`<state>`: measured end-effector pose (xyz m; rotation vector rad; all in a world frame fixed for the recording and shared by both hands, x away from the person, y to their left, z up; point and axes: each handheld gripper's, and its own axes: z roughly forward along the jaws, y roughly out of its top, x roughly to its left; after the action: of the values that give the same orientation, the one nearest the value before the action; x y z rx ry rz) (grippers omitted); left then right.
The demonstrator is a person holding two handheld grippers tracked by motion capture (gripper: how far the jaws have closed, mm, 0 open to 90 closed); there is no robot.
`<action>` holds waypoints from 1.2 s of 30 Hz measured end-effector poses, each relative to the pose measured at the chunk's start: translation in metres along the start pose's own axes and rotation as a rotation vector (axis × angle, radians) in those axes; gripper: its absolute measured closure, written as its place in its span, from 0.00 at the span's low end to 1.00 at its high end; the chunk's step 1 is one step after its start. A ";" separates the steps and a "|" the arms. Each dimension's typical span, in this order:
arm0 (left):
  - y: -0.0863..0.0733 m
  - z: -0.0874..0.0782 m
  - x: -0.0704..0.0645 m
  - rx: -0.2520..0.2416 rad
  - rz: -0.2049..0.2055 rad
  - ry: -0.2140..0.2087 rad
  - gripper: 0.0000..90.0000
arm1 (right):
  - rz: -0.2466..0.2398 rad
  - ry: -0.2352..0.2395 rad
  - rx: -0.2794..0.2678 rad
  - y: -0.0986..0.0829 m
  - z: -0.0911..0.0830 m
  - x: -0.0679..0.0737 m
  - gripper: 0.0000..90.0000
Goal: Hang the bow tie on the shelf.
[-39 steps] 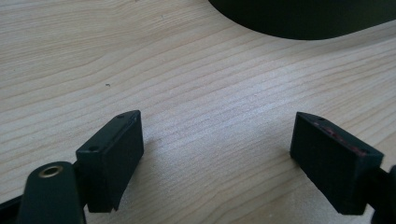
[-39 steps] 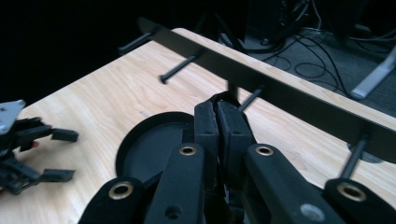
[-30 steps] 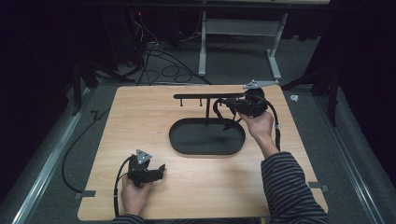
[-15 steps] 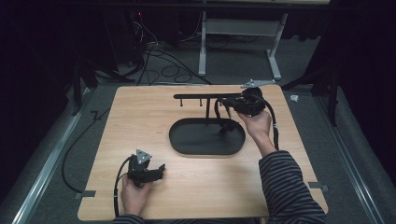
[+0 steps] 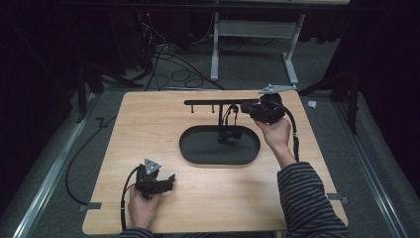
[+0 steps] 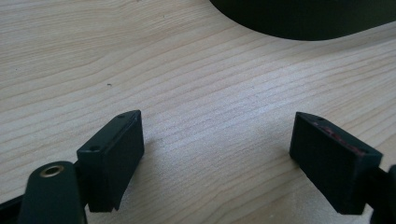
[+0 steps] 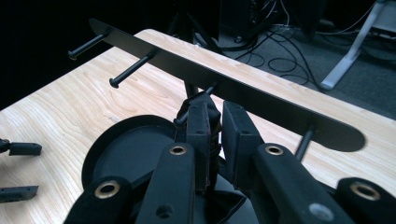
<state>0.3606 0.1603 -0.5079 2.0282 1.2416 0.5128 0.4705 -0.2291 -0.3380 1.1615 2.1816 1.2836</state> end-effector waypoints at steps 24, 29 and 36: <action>0.000 0.000 0.000 0.000 0.001 0.000 0.20 | 0.018 -0.043 -0.033 -0.016 -0.030 -0.010 0.88; 0.000 0.000 0.000 0.000 0.001 0.000 0.20 | 0.023 -0.058 -0.045 -0.020 -0.037 -0.013 0.88; 0.000 0.000 0.000 0.001 0.002 0.000 0.20 | 0.034 -0.078 -0.067 -0.027 -0.048 -0.016 0.87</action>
<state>0.3606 0.1604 -0.5078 2.0307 1.2405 0.5132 0.4363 -0.2753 -0.3376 1.2065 2.0562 1.2927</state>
